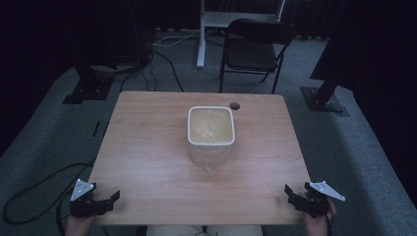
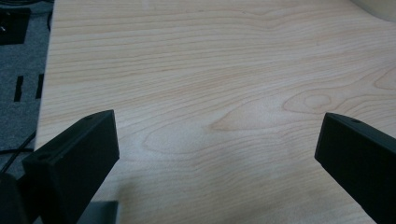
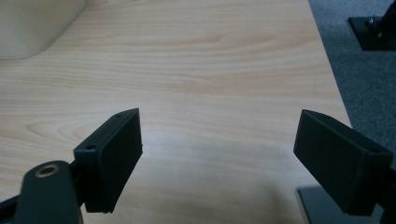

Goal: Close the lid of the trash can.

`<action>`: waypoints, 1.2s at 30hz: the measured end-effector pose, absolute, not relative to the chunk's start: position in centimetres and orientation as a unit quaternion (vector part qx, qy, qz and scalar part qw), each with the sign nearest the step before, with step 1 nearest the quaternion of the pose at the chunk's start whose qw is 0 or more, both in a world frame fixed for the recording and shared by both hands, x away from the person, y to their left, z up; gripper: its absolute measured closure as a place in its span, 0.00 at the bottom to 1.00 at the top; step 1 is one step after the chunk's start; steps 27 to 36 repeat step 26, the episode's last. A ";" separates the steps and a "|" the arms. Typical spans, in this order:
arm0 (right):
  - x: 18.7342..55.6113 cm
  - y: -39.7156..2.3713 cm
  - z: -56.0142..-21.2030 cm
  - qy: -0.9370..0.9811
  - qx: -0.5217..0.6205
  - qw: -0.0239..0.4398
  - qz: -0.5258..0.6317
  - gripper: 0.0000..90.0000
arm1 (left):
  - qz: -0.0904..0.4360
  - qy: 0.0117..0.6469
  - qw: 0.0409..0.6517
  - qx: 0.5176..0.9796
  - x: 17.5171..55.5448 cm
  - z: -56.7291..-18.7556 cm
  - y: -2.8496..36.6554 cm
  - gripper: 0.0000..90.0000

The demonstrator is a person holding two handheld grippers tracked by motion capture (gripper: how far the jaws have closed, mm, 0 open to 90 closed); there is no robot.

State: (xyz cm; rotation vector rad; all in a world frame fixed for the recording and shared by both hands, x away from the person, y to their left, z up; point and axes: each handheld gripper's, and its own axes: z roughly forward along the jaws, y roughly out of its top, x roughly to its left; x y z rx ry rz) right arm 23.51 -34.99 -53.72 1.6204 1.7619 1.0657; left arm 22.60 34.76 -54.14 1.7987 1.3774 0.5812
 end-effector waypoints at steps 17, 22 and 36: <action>23.0 -36.8 -54.6 0.615 0.639 0.268 0.375 0.17 | 0.265 0.582 0.388 0.664 21.6 -54.5 36.1 0.01; 23.3 -36.7 -54.8 0.618 0.644 0.267 0.364 0.17 | 0.279 0.575 0.365 0.677 21.7 -54.8 35.6 0.01; 23.4 -36.6 -54.9 0.621 0.644 0.267 0.357 0.17 | 0.281 0.574 0.360 0.679 21.7 -54.8 35.4 0.01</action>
